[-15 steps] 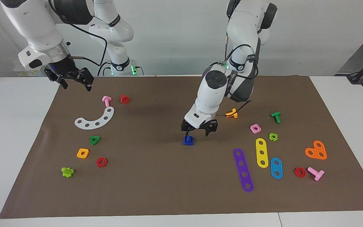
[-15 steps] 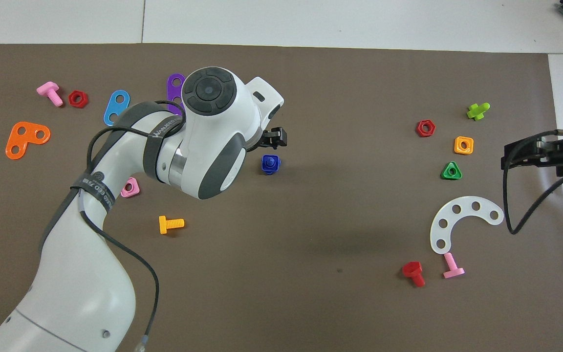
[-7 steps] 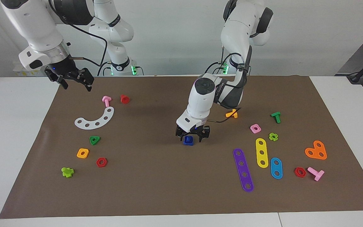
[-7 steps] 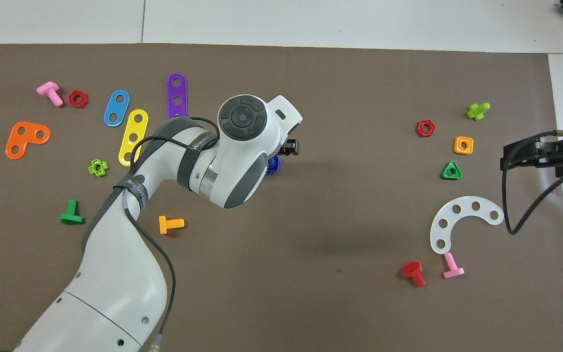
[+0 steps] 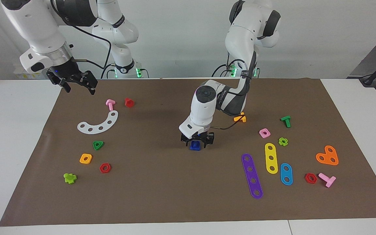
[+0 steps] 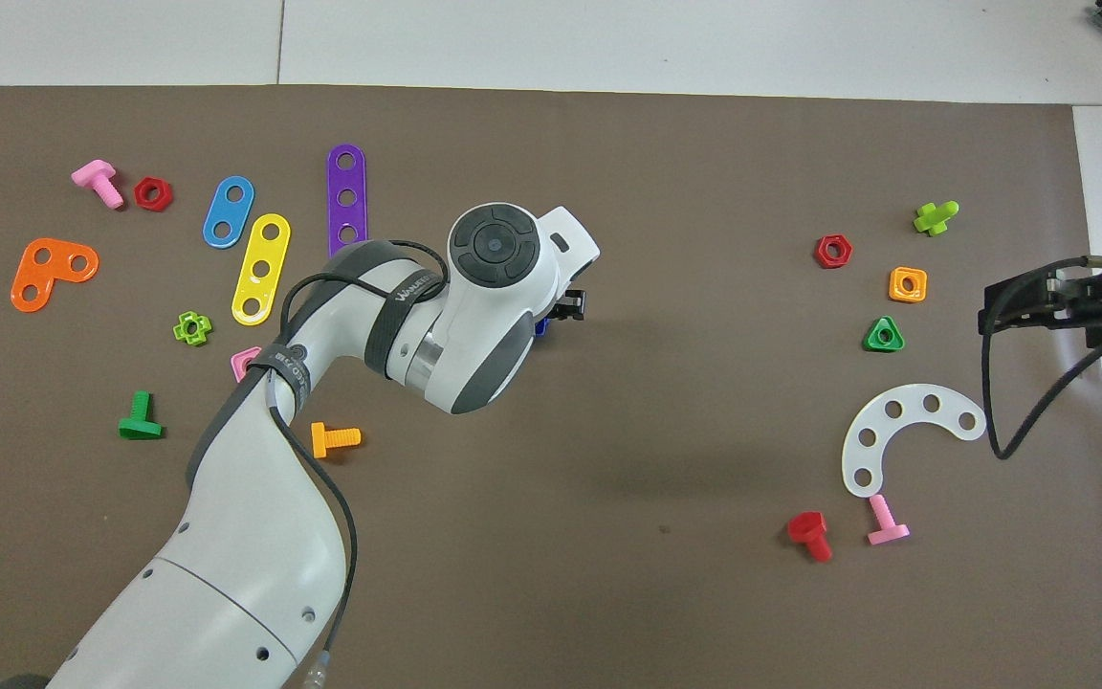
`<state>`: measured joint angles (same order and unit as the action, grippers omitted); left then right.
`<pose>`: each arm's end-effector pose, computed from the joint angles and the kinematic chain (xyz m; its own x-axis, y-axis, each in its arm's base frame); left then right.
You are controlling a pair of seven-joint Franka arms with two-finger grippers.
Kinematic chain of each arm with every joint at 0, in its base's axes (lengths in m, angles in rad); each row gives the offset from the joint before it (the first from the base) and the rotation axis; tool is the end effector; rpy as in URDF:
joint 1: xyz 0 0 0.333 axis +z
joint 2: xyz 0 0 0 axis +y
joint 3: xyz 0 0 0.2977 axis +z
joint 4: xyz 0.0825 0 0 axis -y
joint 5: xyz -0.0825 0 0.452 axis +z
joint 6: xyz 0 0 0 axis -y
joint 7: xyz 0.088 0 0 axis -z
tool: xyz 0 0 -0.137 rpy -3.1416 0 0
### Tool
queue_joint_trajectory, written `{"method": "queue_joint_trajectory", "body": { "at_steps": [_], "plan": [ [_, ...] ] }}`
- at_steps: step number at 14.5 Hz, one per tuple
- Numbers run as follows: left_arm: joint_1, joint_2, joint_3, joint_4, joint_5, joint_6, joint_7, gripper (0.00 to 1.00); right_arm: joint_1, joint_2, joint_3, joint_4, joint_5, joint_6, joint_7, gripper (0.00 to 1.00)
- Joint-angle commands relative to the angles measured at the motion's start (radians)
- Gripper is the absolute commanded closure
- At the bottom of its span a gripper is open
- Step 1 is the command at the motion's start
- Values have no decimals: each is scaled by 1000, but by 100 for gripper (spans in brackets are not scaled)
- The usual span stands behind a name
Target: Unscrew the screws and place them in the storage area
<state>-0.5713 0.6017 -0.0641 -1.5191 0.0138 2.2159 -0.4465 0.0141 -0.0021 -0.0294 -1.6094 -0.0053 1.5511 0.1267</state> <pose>0.6198 -0.4496 0.2385 0.9808 -0.1797 0.0761 -0.1847 -0.9807 0.0636 0.6167 -0.0102 0.5551 0.9884 -0.1416 -0.0551 -0.1411 -0.9899 0.0123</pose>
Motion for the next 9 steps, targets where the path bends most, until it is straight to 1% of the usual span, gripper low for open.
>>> {"method": "queue_joint_trajectory", "body": {
  "at_steps": [1, 3, 6, 9],
  "plan": [
    [-12, 4, 13, -13, 23, 28, 26, 12, -25, -29, 9, -37, 15, 3, -36, 0],
    [-12, 6, 13, -15, 21, 27, 32, 13, -29, -33, 9, -41, 15, 3, -36, 0],
    [-15, 4, 13, -29, 21, 22, 34, 18, -29, -41, 9, -57, 15, 3, -36, 0],
    [-21, 4, 13, -30, 21, 18, 34, 20, -29, -41, 9, -57, 15, 3, -36, 0]
  ]
}}
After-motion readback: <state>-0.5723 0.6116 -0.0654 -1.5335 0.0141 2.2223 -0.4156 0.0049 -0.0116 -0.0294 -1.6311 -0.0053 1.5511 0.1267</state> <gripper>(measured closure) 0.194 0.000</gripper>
